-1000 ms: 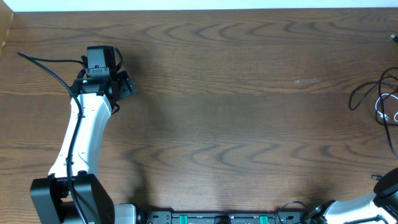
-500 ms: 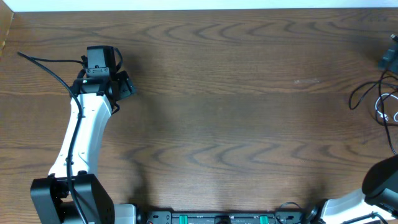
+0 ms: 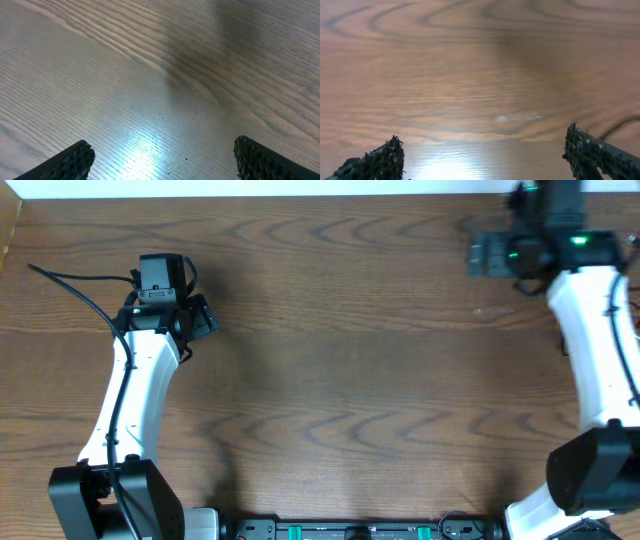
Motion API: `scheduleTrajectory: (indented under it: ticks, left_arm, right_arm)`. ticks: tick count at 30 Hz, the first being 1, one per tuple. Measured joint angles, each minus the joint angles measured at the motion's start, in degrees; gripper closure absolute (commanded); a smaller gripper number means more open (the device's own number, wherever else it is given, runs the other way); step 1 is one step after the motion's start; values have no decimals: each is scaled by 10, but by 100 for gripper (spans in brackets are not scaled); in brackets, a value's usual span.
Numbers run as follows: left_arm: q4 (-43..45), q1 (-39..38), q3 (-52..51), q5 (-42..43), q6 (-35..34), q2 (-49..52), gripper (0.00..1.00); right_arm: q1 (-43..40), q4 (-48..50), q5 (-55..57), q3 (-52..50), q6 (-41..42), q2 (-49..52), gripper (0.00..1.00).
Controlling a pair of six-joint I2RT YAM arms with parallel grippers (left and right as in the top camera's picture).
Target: Untangle cables
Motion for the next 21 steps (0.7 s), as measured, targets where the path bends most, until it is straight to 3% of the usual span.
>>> scheduleTrajectory:
  ticks: [11, 21]
  left_arm:
    - [0, 0, 0, 0, 0, 0, 10]
    - [0, 0, 0, 0, 0, 0, 9]
  right_arm:
    - [89, -5, 17, 0, 0, 0, 1]
    - [102, -5, 19, 0, 0, 0, 1]
